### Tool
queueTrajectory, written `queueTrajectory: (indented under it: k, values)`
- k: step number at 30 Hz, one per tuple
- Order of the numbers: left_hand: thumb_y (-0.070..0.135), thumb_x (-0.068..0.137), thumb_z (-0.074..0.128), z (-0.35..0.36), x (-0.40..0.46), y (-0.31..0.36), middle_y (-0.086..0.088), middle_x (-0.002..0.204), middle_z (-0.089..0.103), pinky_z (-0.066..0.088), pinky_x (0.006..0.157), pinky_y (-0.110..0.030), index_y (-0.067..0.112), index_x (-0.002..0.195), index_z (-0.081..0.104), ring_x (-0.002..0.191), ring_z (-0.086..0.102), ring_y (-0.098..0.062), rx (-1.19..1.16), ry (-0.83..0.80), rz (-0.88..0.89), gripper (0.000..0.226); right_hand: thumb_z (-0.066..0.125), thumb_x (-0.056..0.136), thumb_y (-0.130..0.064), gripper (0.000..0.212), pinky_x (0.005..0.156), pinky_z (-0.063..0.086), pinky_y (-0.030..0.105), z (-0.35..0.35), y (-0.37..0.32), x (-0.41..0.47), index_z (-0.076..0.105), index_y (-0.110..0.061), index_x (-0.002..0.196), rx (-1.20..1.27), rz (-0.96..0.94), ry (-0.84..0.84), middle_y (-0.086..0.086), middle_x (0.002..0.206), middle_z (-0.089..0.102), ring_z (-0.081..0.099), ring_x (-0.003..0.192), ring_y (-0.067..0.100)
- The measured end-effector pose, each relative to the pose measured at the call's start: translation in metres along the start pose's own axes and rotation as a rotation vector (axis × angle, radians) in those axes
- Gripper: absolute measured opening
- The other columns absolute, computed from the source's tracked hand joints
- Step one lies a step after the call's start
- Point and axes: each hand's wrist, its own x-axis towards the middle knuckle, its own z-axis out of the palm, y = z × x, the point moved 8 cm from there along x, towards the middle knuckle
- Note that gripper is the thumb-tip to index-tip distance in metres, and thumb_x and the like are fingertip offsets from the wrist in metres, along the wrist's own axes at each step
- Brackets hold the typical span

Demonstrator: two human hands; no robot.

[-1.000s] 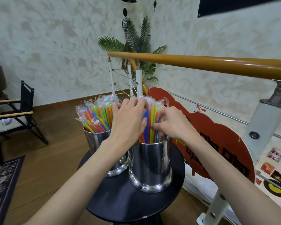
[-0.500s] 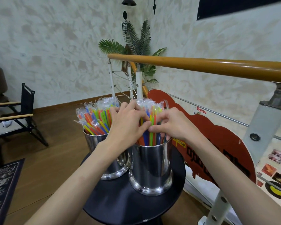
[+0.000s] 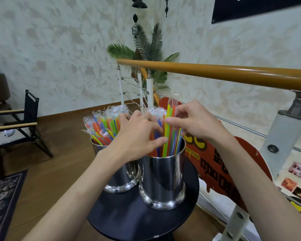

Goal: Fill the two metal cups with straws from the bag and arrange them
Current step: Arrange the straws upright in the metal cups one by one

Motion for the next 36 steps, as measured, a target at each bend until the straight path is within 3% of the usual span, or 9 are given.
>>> queueTrajectory:
  k: [4, 8, 12, 16, 20, 23, 29, 33, 36]
  values:
    - [0.078, 0.082, 0.046, 0.003, 0.000, 0.003, 0.019, 0.109, 0.043, 0.007, 0.082, -0.032, 0.039, 0.107, 0.071, 0.102, 0.030, -0.006, 0.018, -0.023, -0.002, 0.053, 0.069, 0.097, -0.026, 0.010, 0.066, 0.061, 0.030, 0.005, -0.012, 0.000, 0.072, -0.019, 0.089, -0.004, -0.073, -0.058, 0.005, 0.079, 0.075, 0.073, 0.075, 0.018]
    - [0.079, 0.079, 0.044, 0.001, 0.001, 0.001, 0.019, 0.109, 0.047, 0.012, 0.085, -0.034, 0.035, 0.101, 0.070, 0.104, 0.035, -0.009, -0.009, -0.003, -0.024, 0.056, 0.068, 0.097, -0.021, 0.010, 0.066, 0.058, 0.027, 0.003, -0.024, 0.000, 0.069, -0.018, 0.087, 0.057, -0.156, -0.015, 0.000, 0.077, 0.073, 0.070, 0.071, 0.014]
    - [0.069, 0.087, 0.052, 0.004, 0.001, -0.004, 0.017, 0.104, 0.049, 0.022, 0.091, -0.040, 0.035, 0.080, 0.060, 0.101, 0.037, -0.011, -0.077, -0.001, -0.041, 0.036, 0.069, 0.096, -0.020, 0.006, 0.066, 0.054, 0.022, -0.007, -0.031, 0.001, 0.069, -0.017, 0.091, 0.176, -0.217, 0.108, -0.008, 0.072, 0.068, 0.066, 0.067, 0.005]
    - [0.054, 0.096, 0.054, 0.005, 0.005, -0.006, 0.014, 0.084, 0.044, 0.028, 0.090, -0.044, 0.029, 0.064, 0.043, 0.095, 0.038, -0.015, -0.162, 0.002, -0.059, 0.042, 0.071, 0.095, -0.022, 0.010, 0.068, 0.057, 0.027, -0.006, -0.034, -0.002, 0.065, -0.019, 0.102, 0.254, -0.232, 0.216, -0.003, 0.077, 0.071, 0.069, 0.071, 0.008]
    - [0.049, 0.101, 0.048, 0.004, 0.006, -0.009, 0.012, 0.082, 0.044, 0.029, 0.092, -0.046, 0.029, 0.069, 0.045, 0.092, 0.039, -0.014, -0.213, 0.001, -0.070, 0.037, 0.063, 0.100, -0.023, 0.015, 0.083, 0.058, 0.045, -0.007, -0.038, -0.009, 0.050, -0.020, 0.107, 0.173, -0.323, 0.208, 0.001, 0.095, 0.071, 0.070, 0.091, 0.017]
    - [0.048, 0.102, 0.044, 0.005, 0.005, -0.009, 0.009, 0.084, 0.047, 0.029, 0.093, -0.046, 0.022, 0.079, 0.052, 0.092, 0.040, -0.014, -0.254, 0.006, -0.080, 0.035, 0.056, 0.101, -0.009, 0.010, 0.085, 0.056, 0.038, -0.002, -0.048, -0.017, 0.057, -0.017, 0.107, 0.008, -0.438, 0.116, -0.008, 0.101, 0.066, 0.066, 0.101, 0.012]
    - [0.046, 0.103, 0.038, -0.001, 0.004, -0.006, 0.009, 0.086, 0.045, 0.027, 0.093, -0.042, 0.020, 0.110, 0.061, 0.095, 0.038, -0.013, -0.270, -0.019, -0.088, 0.035, 0.049, 0.098, 0.001, 0.036, 0.088, 0.049, 0.019, 0.011, -0.046, -0.019, 0.069, -0.020, 0.119, -0.219, -0.475, -0.020, -0.008, 0.113, 0.070, 0.062, 0.104, 0.003]
    - [0.048, 0.102, 0.040, -0.006, 0.004, -0.013, 0.006, 0.099, 0.049, 0.026, 0.092, -0.042, 0.023, 0.120, 0.063, 0.106, 0.041, -0.016, -0.236, -0.013, -0.103, 0.039, 0.053, 0.093, 0.008, 0.044, 0.094, 0.044, 0.008, 0.017, -0.049, -0.020, 0.070, -0.017, 0.125, -0.186, -0.497, 0.018, -0.006, 0.120, 0.071, 0.061, 0.111, -0.001]
    - [0.055, 0.099, 0.037, -0.006, 0.003, -0.014, 0.010, 0.096, 0.047, 0.025, 0.093, -0.040, 0.019, 0.113, 0.065, 0.105, 0.041, -0.014, -0.274, -0.041, -0.083, 0.048, 0.054, 0.092, 0.010, 0.040, 0.092, 0.041, 0.005, 0.014, -0.050, -0.020, 0.072, -0.013, 0.120, -0.139, -0.530, 0.100, -0.007, 0.114, 0.071, 0.060, 0.105, -0.008]
